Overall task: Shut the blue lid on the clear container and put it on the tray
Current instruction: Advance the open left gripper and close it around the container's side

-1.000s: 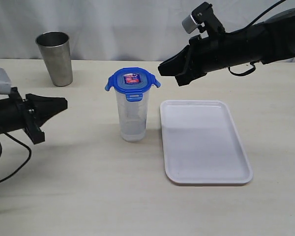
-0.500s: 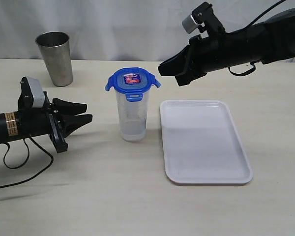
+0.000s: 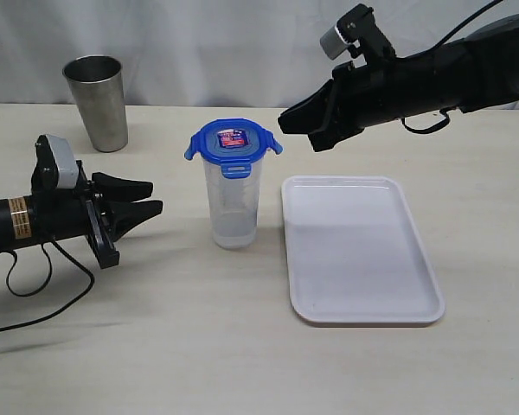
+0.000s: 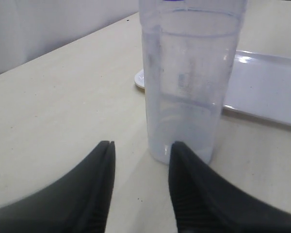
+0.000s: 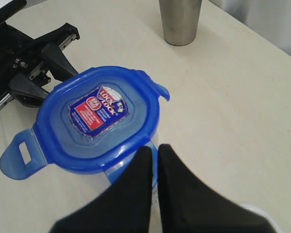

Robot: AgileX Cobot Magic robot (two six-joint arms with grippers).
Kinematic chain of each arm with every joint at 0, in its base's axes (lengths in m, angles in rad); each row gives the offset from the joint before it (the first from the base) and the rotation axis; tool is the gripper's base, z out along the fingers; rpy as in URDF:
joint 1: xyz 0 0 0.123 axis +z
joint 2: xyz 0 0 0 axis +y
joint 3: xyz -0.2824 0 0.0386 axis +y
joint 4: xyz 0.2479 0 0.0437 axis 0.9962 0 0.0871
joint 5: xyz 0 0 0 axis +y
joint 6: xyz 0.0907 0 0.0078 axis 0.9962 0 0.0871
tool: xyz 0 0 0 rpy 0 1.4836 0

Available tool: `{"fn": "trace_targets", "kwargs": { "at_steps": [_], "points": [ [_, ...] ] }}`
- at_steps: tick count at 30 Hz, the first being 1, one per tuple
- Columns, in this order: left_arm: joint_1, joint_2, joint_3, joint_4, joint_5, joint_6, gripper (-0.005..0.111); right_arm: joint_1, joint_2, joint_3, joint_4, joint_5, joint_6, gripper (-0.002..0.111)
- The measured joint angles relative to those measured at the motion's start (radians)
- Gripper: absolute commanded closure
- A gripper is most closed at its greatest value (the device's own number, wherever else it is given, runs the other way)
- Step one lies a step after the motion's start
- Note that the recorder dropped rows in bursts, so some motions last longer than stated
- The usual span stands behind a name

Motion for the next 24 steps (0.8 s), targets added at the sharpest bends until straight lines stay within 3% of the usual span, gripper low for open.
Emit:
{"fn": "trace_targets", "kwargs": {
  "at_steps": [19,21,24],
  "points": [
    [0.0,0.0,0.0,0.014,-0.002,-0.001,0.07,0.0,0.0,0.0,0.0,0.0,0.0,0.104],
    [0.0,0.0,0.0,0.019,-0.002,-0.015,0.065,0.0,0.0,0.0,0.0,0.0,0.0,0.104],
    [0.0,0.0,0.0,0.019,-0.002,-0.021,0.042,0.0,0.0,0.0,-0.002,0.0,0.0,0.104]
  ]
}}
